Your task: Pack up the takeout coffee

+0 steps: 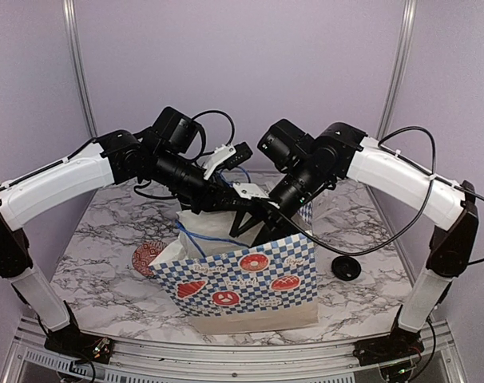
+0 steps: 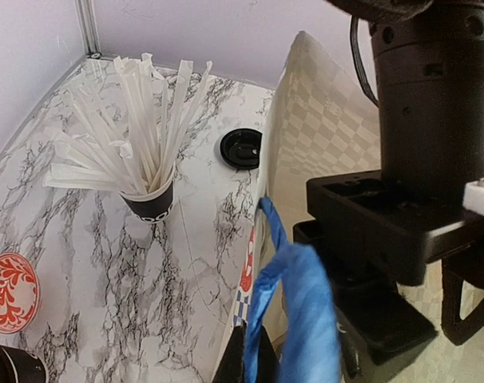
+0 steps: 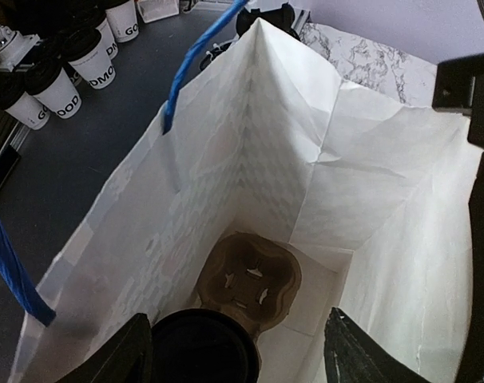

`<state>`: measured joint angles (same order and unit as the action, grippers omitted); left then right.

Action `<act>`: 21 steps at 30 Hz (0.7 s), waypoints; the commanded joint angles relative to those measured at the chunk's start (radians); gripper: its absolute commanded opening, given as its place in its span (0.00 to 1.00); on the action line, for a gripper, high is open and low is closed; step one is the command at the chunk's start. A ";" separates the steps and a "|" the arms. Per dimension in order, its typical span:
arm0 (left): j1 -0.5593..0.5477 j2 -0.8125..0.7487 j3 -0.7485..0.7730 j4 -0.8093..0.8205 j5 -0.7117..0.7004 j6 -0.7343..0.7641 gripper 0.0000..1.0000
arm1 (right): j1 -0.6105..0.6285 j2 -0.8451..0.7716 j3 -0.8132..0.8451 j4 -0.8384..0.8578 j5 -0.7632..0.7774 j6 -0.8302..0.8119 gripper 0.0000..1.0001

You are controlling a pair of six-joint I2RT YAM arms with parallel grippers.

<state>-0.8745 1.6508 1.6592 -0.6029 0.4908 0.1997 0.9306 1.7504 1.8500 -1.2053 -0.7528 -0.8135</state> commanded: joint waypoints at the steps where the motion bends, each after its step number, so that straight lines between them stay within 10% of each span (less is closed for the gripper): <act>1: -0.004 -0.021 0.022 -0.075 -0.017 0.039 0.00 | 0.001 -0.022 0.026 -0.018 0.079 -0.011 0.66; 5: -0.001 -0.036 0.018 -0.129 -0.064 0.073 0.00 | -0.017 -0.070 -0.007 -0.020 0.102 -0.017 0.37; 13: 0.008 -0.008 0.054 -0.165 -0.101 0.094 0.00 | -0.058 -0.181 0.008 -0.012 0.076 -0.025 0.62; 21: 0.045 0.083 0.144 -0.174 -0.144 0.152 0.07 | -0.134 -0.231 0.035 -0.007 0.081 -0.024 0.67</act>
<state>-0.8612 1.6760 1.7504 -0.7479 0.3790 0.3176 0.8310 1.5364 1.8488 -1.2137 -0.6689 -0.8387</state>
